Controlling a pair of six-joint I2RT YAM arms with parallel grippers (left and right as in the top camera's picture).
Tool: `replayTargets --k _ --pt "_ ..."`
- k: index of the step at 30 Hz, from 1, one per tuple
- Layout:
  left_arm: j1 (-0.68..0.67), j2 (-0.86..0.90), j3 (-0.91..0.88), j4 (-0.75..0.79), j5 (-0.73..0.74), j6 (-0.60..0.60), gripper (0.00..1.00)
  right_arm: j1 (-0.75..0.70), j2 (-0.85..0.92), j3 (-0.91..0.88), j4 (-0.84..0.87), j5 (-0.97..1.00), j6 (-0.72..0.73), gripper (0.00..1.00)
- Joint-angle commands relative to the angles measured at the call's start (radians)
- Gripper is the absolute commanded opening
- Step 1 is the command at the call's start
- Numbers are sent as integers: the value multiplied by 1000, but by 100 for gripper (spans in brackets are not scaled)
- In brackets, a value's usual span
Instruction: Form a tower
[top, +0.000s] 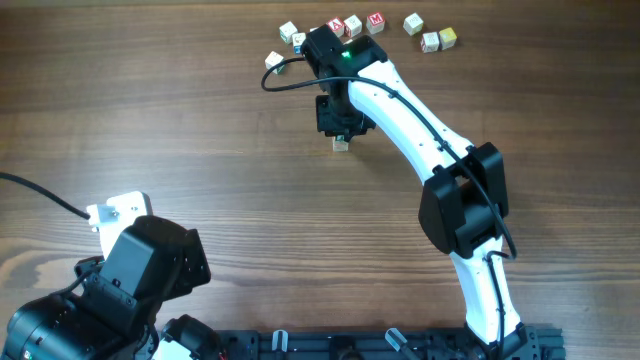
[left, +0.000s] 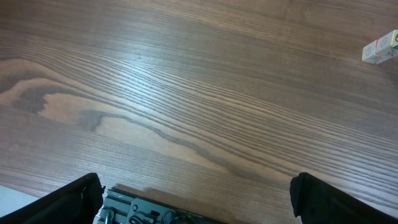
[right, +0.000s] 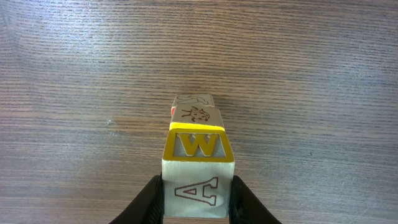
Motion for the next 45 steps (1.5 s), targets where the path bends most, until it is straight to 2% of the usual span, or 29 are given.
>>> replayTargets --k 1,10,17,45 --pt "5 -1 -1 2 -2 -10 100 -5 -35 15 -3 -7 -29 23" --pt "5 -1 -1 2 -2 -10 100 -6 -51 16 1 -6 -46 21" --pt "5 -1 -1 2 -2 -10 100 -9 -51 16 10 -6 32 21" --pt "5 -1 -1 2 -2 -10 100 -9 -45 14 11 10 65 22"
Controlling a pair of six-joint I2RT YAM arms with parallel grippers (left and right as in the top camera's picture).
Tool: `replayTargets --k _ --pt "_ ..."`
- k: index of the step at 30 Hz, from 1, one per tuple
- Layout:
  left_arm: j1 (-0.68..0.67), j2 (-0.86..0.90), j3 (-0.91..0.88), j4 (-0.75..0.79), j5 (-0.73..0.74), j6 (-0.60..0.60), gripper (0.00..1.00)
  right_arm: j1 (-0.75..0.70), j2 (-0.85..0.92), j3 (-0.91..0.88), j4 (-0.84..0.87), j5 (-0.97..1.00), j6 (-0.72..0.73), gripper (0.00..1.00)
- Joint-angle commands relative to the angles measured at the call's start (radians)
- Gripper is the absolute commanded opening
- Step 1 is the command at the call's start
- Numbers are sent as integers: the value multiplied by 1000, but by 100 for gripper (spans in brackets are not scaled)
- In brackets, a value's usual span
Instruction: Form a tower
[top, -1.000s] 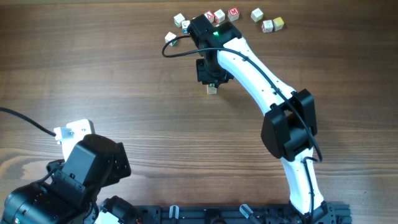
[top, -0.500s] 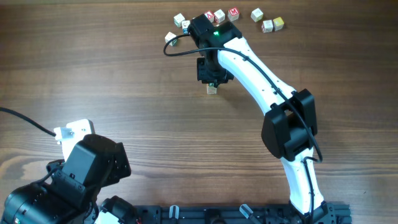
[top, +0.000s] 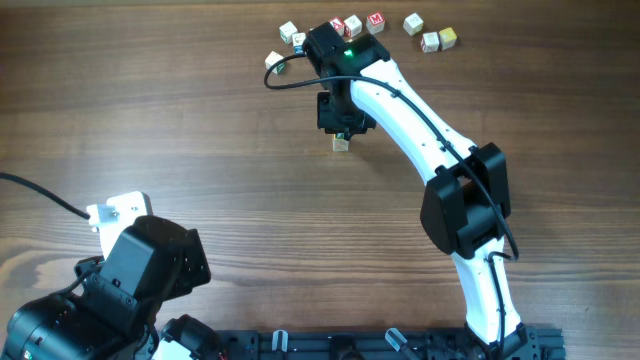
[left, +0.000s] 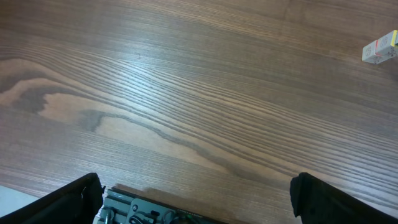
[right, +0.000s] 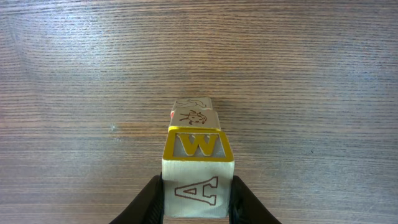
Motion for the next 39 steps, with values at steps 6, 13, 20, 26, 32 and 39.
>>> replayTargets --k 6,13,20,26,32,39 --pt "5 -1 -1 2 -2 -10 100 -4 -35 12 4 11 16 23" --pt "5 -1 -1 2 -2 -10 100 -4 -35 12 11 11 16 23" --pt "5 -1 -1 2 -2 -10 100 -4 -35 12 11 26 16 23" --pt "5 -1 -1 2 -2 -10 100 -4 -35 11 11 26 16 30" --pt "5 -1 -1 2 -2 -10 100 -4 -35 11 11 26 16 32" --pt "5 -1 -1 2 -2 -10 100 -4 -35 11 11 26 16 36"
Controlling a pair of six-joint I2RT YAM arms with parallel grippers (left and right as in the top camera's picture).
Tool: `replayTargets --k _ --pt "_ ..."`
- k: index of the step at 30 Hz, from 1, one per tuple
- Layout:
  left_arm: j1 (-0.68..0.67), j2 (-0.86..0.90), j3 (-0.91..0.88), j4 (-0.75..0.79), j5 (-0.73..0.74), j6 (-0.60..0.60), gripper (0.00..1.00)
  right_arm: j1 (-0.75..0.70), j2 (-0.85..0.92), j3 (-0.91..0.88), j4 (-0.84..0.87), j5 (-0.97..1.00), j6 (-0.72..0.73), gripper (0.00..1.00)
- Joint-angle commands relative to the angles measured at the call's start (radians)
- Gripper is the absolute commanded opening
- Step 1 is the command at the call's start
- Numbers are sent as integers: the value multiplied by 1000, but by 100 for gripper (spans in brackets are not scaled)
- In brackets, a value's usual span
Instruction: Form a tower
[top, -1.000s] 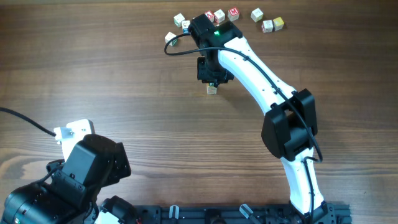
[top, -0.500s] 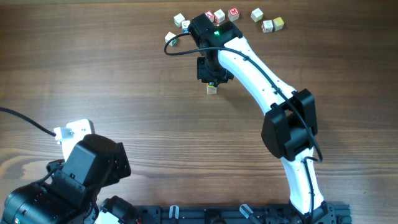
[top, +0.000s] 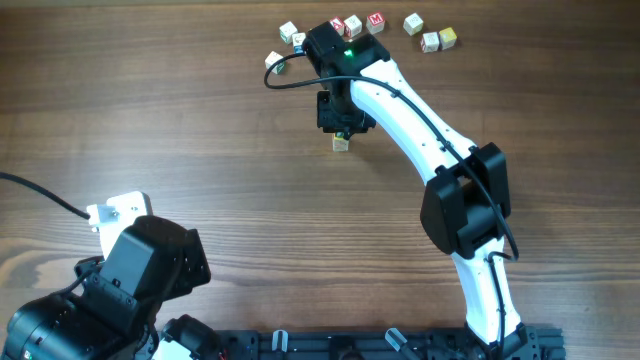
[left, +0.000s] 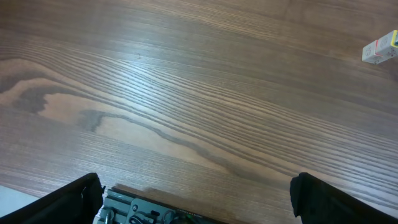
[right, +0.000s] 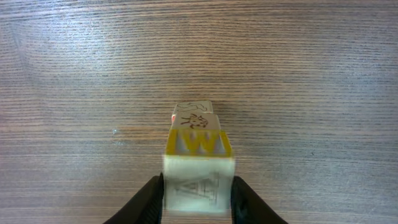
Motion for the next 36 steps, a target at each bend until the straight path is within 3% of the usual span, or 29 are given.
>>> replayTargets --k 1,12,16,21,36 --pt "5 -1 -1 2 -2 -10 100 -4 -35 11 3 22 9 36" --pt "5 -1 -1 2 -2 -10 100 -4 -35 11 2 21 25 38" --pt "5 -1 -1 2 -2 -10 100 -4 -35 11 1 21 24 58" --pt "5 -1 -1 2 -2 -10 100 -4 -27 10 -3 22 23 66" --pt "5 -1 -1 2 -2 -10 100 0 35 -49 -7 -23 23 66"
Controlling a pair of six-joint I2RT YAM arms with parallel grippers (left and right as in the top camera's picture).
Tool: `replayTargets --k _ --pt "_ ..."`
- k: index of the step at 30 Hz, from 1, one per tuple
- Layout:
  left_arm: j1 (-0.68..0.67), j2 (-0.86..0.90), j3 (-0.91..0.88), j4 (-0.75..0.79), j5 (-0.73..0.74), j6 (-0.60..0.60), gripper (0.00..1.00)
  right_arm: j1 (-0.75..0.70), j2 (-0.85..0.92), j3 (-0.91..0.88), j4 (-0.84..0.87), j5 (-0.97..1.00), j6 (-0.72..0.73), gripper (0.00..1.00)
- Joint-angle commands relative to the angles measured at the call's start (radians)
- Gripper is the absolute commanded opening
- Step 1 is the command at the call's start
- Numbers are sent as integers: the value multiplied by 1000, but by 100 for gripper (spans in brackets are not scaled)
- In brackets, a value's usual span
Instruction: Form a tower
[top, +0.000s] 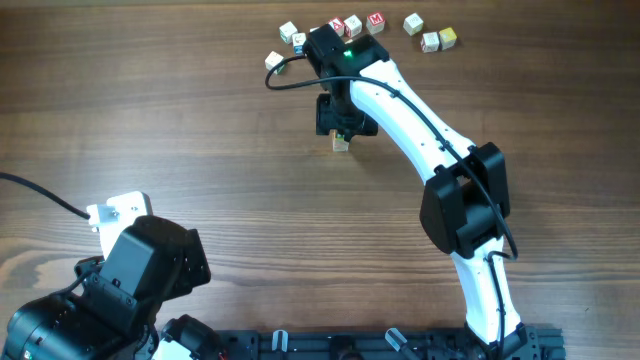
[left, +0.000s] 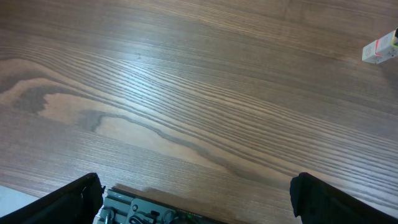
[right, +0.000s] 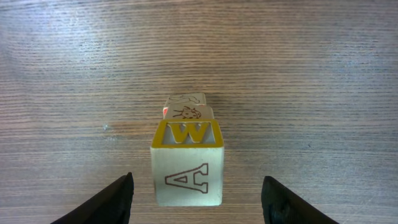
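Observation:
A small tower of wooden blocks stands mid-table. Its top block (right: 187, 163) shows a letter A on top and a yellow W side; lower blocks (right: 186, 107) peek out behind it. My right gripper (right: 193, 199) is open around the top block, fingers (right: 106, 202) wide apart and clear of it. In the overhead view the tower (top: 341, 142) shows just below the right gripper (top: 336, 118). Near the table's front left, my left gripper (left: 196, 199) is open over bare wood.
Several loose letter blocks (top: 350, 26) lie in a row at the far edge, with two more (top: 438, 39) to the right. One of them (left: 380, 48) shows at the right edge of the left wrist view. A black cable (top: 280, 70) loops beside the right wrist.
My right gripper has opened and let go of the A/W block, which now stands on the tower. The left arm has not moved.
My right gripper was shut on the A/W block just above the stacked blocks at the first two moments. At the third the block looked blurred, still between the fingers. Now the fingers are spread wide and the block rests on the stack.

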Motion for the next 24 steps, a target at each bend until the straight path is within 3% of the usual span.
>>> replayTargets --k 1,8,11,20,24 --pt "5 -1 -1 2 -2 -9 100 0 30 -46 23 -29 10 66" --pt "5 -1 -1 2 -2 -10 100 8 34 -76 68 -37 9 64" --pt "5 -1 -1 2 -2 -9 100 8 50 -76 68 -37 11 56" --pt "5 -1 -1 2 -2 -9 100 9 60 -76 70 -45 12 51" --pt "5 -1 -1 2 -2 -9 100 9 60 -76 71 -45 11 44"
